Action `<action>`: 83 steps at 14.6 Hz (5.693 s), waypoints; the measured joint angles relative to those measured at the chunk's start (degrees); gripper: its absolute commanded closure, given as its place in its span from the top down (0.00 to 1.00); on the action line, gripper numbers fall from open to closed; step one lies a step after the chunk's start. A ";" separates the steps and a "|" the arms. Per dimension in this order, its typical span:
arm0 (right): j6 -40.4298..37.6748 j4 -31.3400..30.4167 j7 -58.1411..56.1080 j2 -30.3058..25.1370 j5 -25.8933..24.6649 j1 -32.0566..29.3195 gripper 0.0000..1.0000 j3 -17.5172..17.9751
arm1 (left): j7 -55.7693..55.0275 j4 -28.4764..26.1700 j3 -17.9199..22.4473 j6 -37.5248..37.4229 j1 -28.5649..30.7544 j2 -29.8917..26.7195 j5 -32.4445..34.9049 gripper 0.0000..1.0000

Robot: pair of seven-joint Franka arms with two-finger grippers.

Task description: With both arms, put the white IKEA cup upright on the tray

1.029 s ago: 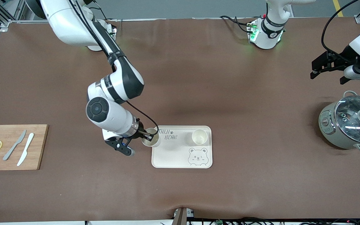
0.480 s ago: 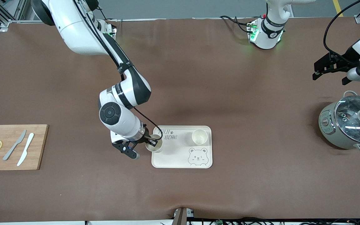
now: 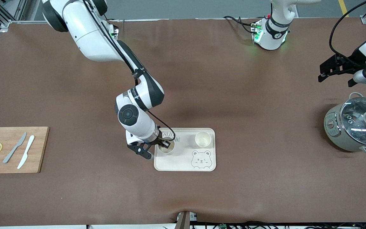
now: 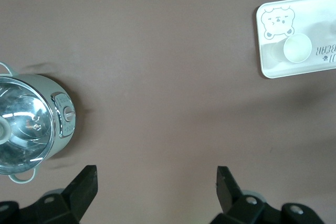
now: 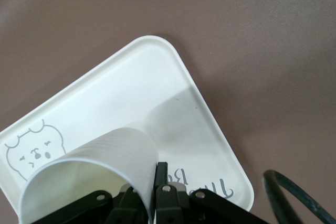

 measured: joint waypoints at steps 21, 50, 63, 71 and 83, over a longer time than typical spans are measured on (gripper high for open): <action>4.81 -0.05 0.01 3.72 -0.16 1.12 0.00 -0.08 | -0.06 0.00 0.11 -0.09 0.20 0.46 0.00 1.00; -7.91 1.79 0.04 -2.56 -3.05 1.12 1.00 -0.50 | -0.09 0.04 0.12 -0.08 0.75 1.55 0.03 1.00; -50.92 2.55 -14.64 -34.35 -3.03 -8.97 1.00 -1.18 | -0.09 0.10 0.13 -0.07 0.96 1.99 0.03 1.00; -57.72 1.95 -38.75 -39.38 -2.75 -25.49 1.00 -1.61 | -0.09 0.10 0.18 -0.07 1.25 2.00 0.04 1.00; -49.58 -4.82 -55.84 -40.73 -11.46 -30.54 1.00 -0.56 | 0.21 0.11 -0.12 1.21 0.94 2.04 4.67 1.00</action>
